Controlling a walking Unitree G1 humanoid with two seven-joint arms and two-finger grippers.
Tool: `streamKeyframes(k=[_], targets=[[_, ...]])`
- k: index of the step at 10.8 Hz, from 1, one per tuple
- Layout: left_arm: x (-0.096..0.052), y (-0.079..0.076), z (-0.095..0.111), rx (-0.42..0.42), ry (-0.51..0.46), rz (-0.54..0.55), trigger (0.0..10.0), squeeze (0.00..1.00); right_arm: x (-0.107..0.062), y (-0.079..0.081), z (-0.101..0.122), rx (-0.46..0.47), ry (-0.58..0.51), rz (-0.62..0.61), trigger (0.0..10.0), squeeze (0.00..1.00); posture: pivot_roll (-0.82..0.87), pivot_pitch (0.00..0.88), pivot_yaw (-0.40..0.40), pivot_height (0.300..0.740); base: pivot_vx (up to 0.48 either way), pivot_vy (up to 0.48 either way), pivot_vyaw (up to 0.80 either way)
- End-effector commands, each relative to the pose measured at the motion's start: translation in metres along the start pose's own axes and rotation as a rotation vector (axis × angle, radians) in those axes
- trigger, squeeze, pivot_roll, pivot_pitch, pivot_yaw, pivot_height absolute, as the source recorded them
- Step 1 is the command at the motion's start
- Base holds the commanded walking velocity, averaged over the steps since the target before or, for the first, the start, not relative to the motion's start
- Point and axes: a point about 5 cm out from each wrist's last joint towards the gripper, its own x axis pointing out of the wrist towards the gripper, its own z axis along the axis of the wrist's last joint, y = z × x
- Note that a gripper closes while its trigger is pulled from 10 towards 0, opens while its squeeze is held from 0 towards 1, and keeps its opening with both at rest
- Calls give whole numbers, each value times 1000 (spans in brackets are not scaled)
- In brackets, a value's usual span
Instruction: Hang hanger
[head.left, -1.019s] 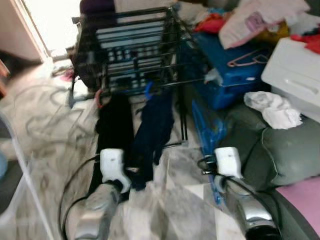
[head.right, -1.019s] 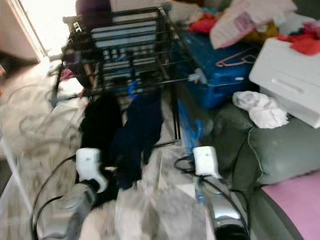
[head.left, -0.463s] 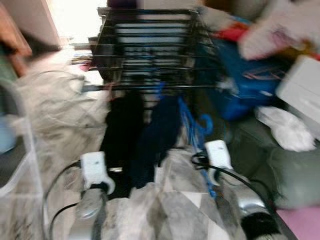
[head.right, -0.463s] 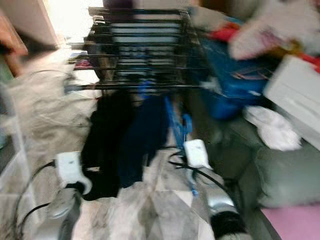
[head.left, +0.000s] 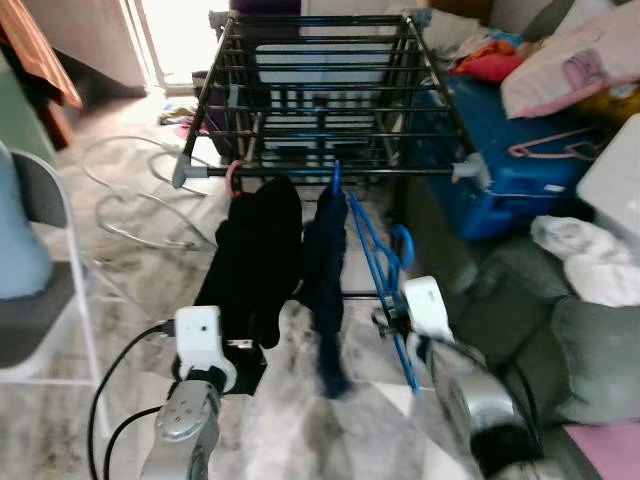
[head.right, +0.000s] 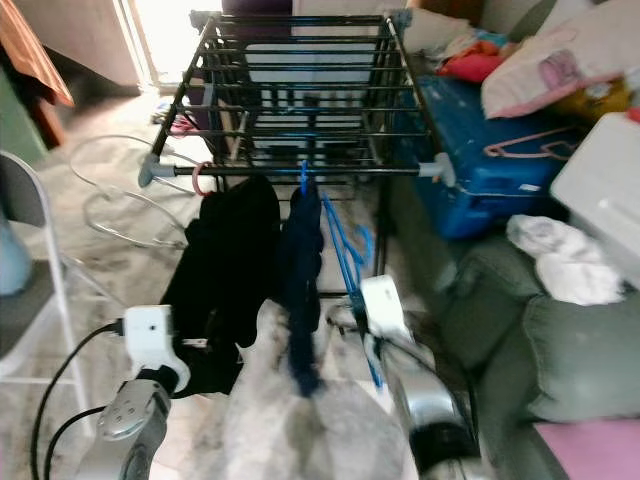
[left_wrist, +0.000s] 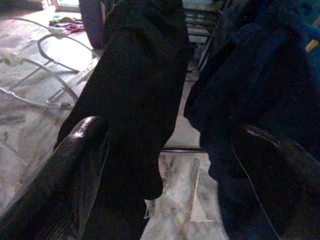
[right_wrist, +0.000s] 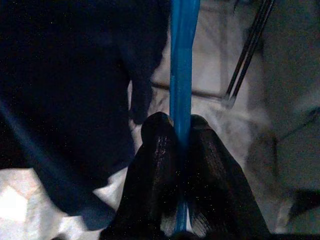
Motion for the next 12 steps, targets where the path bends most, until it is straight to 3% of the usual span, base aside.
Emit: streamKeyframes(k=[1,5,12], targets=[[4,-3,1,15,8,-36,10000,0,-1,-3,3,22,-26,-26,10000,0,-64,0,56,740,0,0,0],[14,-8,6,17,2,-93,10000,0,-6,-15,-1,38,-27,-77,10000,0,-98,0,86,740,0,0,-200],[10,-12,-1,-20,18,-114,10000,0,-6,-17,0,19,-29,-69,10000,0,-102,0,80,740,349,0,0]])
